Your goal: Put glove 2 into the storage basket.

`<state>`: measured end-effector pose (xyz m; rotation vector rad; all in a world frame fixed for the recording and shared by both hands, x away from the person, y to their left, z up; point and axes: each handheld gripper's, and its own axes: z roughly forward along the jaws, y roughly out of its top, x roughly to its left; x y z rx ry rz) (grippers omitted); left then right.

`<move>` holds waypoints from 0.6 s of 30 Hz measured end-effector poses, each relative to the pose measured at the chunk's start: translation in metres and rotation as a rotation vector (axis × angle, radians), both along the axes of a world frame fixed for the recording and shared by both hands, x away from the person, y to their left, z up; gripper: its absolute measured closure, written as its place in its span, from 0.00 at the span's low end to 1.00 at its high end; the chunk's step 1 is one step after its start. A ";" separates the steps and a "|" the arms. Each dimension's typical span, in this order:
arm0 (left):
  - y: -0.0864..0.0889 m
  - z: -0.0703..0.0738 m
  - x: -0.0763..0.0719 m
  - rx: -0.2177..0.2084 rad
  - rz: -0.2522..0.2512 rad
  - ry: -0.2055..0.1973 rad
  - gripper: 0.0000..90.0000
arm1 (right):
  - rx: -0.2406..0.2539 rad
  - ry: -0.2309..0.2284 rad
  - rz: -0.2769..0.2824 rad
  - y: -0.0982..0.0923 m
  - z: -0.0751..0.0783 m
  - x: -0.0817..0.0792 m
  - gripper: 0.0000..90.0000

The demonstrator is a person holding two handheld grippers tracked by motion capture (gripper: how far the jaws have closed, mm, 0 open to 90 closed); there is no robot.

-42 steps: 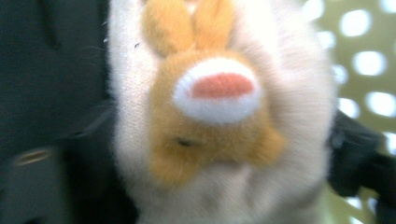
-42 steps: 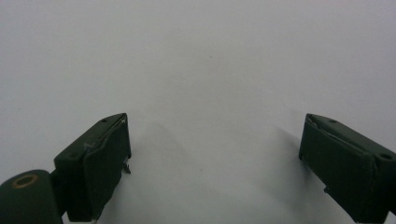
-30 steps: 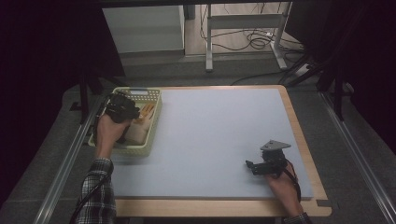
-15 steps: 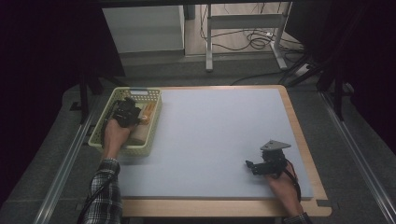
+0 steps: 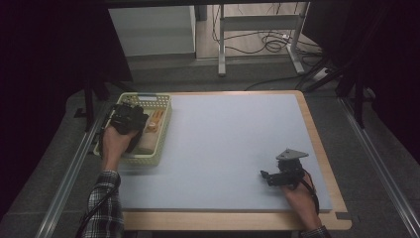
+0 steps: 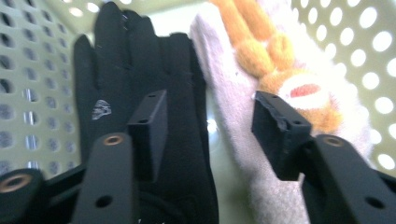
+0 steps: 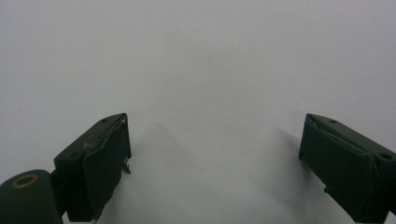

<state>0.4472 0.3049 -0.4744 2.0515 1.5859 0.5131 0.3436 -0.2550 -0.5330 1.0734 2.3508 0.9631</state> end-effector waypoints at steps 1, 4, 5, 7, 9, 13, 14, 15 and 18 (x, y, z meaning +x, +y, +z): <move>0.002 0.001 -0.001 -0.007 0.000 -0.006 0.43 | 0.001 0.001 -0.001 0.000 0.000 0.000 0.10; 0.005 0.004 -0.004 -0.029 0.011 -0.019 0.36 | 0.000 0.000 0.001 0.000 0.000 0.000 0.10; 0.006 0.005 -0.005 -0.036 0.014 -0.020 0.34 | 0.000 -0.001 0.001 0.000 0.000 0.000 0.10; 0.009 0.006 -0.006 -0.051 0.011 -0.025 0.28 | 0.000 -0.001 0.000 0.000 0.000 0.000 0.10; 0.010 0.008 -0.009 -0.064 0.004 -0.037 0.23 | 0.000 0.000 0.001 0.000 0.000 0.000 0.10; 0.011 0.013 -0.015 -0.082 -0.007 -0.051 0.16 | -0.001 0.000 0.000 0.000 0.000 0.000 0.10; 0.011 0.015 -0.016 -0.087 -0.013 -0.053 0.14 | 0.000 0.000 0.000 0.000 0.000 0.000 0.10; 0.011 0.017 -0.018 -0.096 -0.018 -0.057 0.13 | -0.001 0.000 0.000 0.000 0.000 0.000 0.10; 0.008 0.021 -0.022 -0.102 -0.041 -0.070 0.10 | -0.001 -0.001 0.000 0.000 0.000 0.000 0.10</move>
